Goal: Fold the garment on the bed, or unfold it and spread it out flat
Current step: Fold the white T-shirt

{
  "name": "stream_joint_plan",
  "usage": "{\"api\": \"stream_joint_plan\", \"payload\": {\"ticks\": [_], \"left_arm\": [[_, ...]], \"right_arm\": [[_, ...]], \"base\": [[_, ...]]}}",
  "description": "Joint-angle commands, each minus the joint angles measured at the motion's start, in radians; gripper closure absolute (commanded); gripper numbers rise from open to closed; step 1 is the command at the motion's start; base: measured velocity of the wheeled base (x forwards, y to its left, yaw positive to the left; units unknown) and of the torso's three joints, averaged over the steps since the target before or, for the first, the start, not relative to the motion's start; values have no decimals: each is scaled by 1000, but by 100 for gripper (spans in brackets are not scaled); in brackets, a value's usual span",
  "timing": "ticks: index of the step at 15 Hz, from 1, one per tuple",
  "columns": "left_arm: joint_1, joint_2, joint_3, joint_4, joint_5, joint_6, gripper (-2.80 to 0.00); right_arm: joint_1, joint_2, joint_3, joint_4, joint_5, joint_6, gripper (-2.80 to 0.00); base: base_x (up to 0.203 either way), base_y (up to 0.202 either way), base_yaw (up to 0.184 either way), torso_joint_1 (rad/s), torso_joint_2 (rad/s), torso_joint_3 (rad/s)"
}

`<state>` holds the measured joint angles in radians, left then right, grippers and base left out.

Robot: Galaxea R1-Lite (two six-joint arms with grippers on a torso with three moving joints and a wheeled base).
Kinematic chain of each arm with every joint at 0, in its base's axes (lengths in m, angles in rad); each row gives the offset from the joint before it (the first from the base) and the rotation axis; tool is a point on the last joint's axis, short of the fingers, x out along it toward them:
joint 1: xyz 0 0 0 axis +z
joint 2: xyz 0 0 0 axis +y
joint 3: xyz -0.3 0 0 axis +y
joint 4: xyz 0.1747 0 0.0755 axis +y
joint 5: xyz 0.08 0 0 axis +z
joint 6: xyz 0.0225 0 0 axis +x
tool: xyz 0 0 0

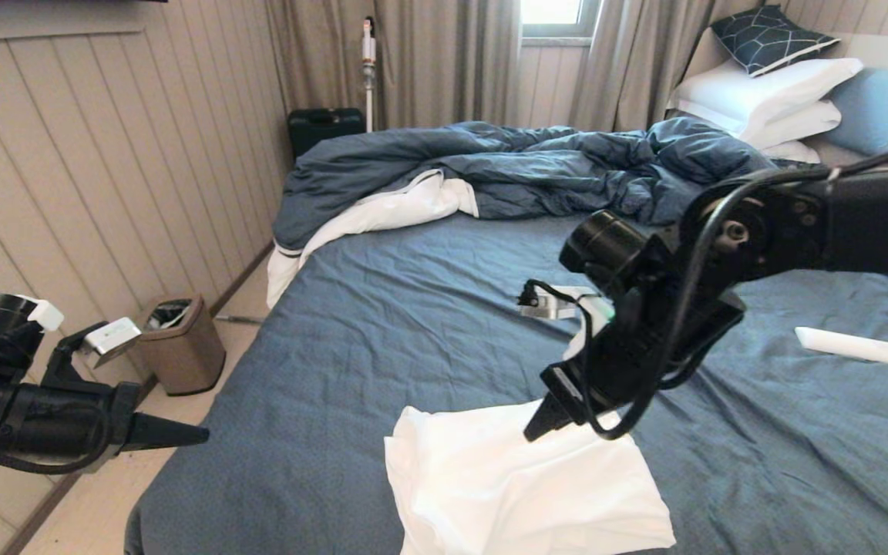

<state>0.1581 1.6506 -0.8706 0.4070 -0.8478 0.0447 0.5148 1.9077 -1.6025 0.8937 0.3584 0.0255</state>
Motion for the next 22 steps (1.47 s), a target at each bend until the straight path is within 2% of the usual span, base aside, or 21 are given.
{"api": "stream_joint_plan", "payload": {"ticks": [1,4,8,12,18,22], "left_arm": [[0,1,1,4,-8,3,0],[-22,6,1,7,-5,-2,0],[-22,9,2,7,-4,-3,0],[-46,29,16,4,-8,-5,0],[-51,37,21,1,-8,-1,0],[-51,49,19,-1,-8,0,0]], "right_arm": [[-52,-132,142,-2,6,-28,0],[-79,-182,304,-20,6,-59,0],[-82,-131,430,-148,-3,-64,0],[-84,-10,445,-281,-25,-57,0],[-106,99,387,-323,-34,-52,0],[-108,98,439,-342,-33,-53,0]], "base": [[0,0,0,0,0,0],[0,0,0,0,0,0],[0,0,0,0,0,0],[0,0,0,0,0,0],[0,0,0,0,0,0],[0,0,0,0,0,0]]}}
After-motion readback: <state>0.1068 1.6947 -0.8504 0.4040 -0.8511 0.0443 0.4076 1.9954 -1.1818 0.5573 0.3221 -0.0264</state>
